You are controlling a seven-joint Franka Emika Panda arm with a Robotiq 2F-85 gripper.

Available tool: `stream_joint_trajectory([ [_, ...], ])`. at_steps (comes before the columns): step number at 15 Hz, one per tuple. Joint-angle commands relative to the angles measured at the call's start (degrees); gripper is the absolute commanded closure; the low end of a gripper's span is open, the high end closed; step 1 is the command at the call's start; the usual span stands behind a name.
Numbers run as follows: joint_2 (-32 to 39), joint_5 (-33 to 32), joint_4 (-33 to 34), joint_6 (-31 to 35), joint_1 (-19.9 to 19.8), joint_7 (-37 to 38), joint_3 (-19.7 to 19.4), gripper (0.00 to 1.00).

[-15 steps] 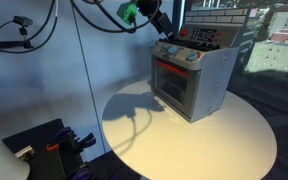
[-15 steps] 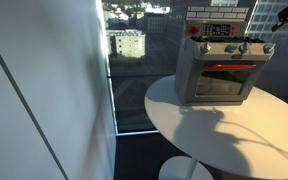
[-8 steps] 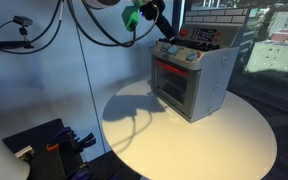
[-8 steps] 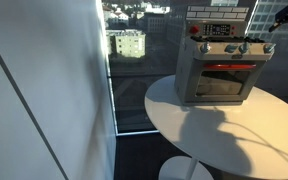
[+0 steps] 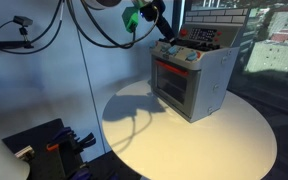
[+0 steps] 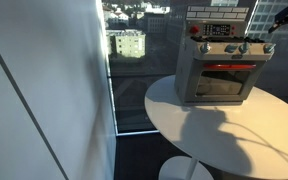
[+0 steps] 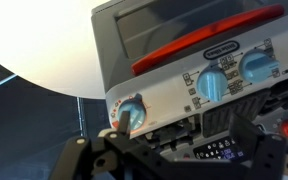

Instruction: Turn the knob of the stove on the right in an anticlockwise direction

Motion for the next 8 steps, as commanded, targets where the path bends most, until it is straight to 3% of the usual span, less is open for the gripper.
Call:
stream_joint_trajectory([
  [1, 1.2, 2.7, 1.3, 1.3, 0.1, 1.5, -0.4, 0.00],
  [8, 3.5, 8.8, 2.7, 5.4, 0.0, 3.4, -1.3, 0.00],
])
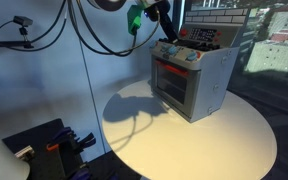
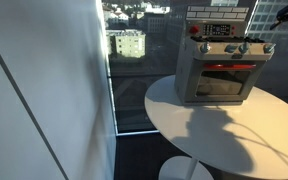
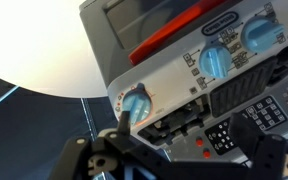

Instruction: Turn the knob of the stove on the right in an anticlockwise direction

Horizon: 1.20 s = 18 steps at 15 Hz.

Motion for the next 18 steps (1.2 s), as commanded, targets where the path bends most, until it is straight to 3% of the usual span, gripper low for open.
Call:
stream_joint_trajectory([
  [1, 2.4, 3.3, 2.5, 1.7, 0.1, 1.4, -0.8, 0.00],
  [10, 8.7, 12.4, 8.1, 4.0, 1.3, 0.6, -2.3, 0.00],
  [18, 13.8, 16.3, 12.0, 7.2, 1.9, 0.5, -2.0, 0.00],
])
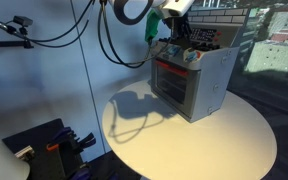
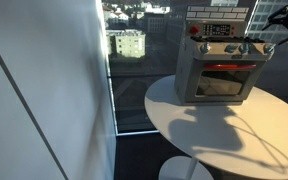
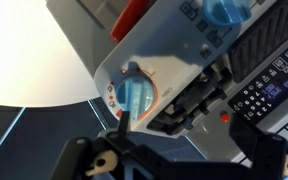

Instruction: Turn the knob of the stove on the right in an anticlockwise direction

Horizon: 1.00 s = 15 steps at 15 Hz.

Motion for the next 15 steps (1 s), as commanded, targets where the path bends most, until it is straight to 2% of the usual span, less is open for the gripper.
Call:
stream_joint_trajectory([
  [1, 2.5, 3.0, 3.1, 0.9, -0.3, -0.6, 0.8, 0.00],
  [15, 3.3, 8.4, 4.2, 0.8, -0.9, -1.9, 2.2, 0.00],
])
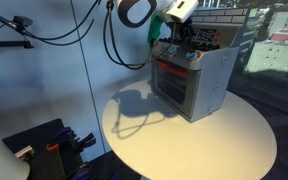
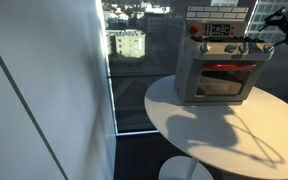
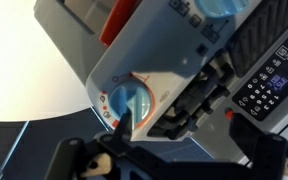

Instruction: Turn the knob of the stove on the right in an anticlockwise direction

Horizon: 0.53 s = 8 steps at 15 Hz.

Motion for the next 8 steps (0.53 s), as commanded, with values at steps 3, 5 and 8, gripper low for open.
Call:
stream_joint_trajectory([
  [3, -0.5, 1.9, 0.9, -0.1, -0.4, -1.2, 0.9, 0.00],
  [5, -0.9, 1.2, 0.4, 0.0, -0.2, -0.7, 0.6, 0.00],
  [8, -1.4, 0.4, -0.1, -0.2, 0.9, 0.2, -0.7, 0.00],
])
